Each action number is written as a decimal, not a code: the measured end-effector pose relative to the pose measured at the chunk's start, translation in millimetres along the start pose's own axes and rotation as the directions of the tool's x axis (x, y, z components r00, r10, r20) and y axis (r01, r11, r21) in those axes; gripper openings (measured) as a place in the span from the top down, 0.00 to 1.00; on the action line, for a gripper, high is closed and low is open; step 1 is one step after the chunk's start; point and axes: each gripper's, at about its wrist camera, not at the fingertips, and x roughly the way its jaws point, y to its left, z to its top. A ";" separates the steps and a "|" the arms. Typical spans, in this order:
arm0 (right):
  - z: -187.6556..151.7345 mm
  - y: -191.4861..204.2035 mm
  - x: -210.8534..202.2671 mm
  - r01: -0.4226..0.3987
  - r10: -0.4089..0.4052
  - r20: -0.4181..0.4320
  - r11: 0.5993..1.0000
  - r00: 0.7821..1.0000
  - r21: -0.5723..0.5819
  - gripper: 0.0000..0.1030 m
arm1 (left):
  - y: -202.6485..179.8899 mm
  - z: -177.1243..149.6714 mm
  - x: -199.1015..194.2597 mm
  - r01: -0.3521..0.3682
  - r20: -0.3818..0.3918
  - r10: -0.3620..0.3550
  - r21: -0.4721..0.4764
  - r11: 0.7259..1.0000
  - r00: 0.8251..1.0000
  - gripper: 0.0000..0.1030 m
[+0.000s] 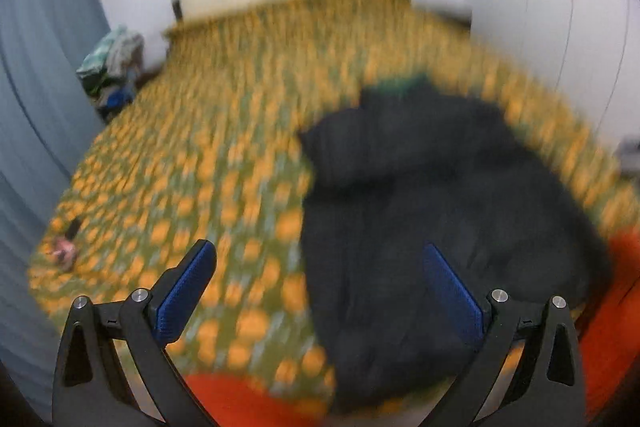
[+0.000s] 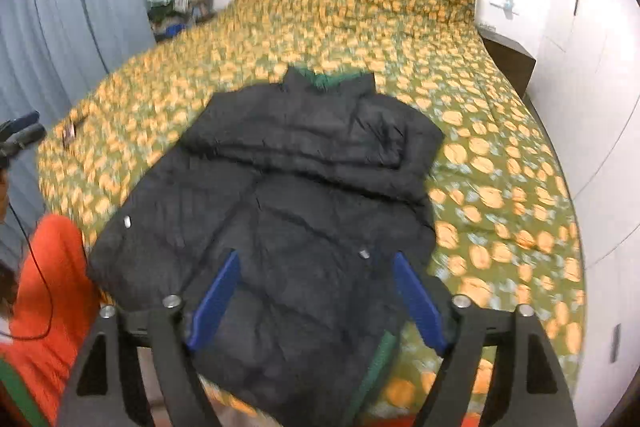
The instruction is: Fold large clothes
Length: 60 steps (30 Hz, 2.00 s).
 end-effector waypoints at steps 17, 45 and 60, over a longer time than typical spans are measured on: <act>-88.9 -42.5 28.7 0.076 -0.035 -0.231 0.982 0.972 0.171 0.21 | -9.2 -70.3 79.3 0.150 -0.226 -0.190 -0.182 0.972 0.956 0.00; -94.9 -66.0 47.0 -0.329 0.453 -0.106 0.770 0.885 0.547 0.81 | -13.8 -103.1 121.2 0.380 -0.454 -0.563 -0.435 0.816 0.690 0.79; -121.5 -48.0 -38.9 -0.388 0.527 -0.190 0.784 0.828 0.485 0.82 | 24.7 -140.4 -32.9 0.471 -0.490 -0.581 -0.341 0.814 0.650 0.79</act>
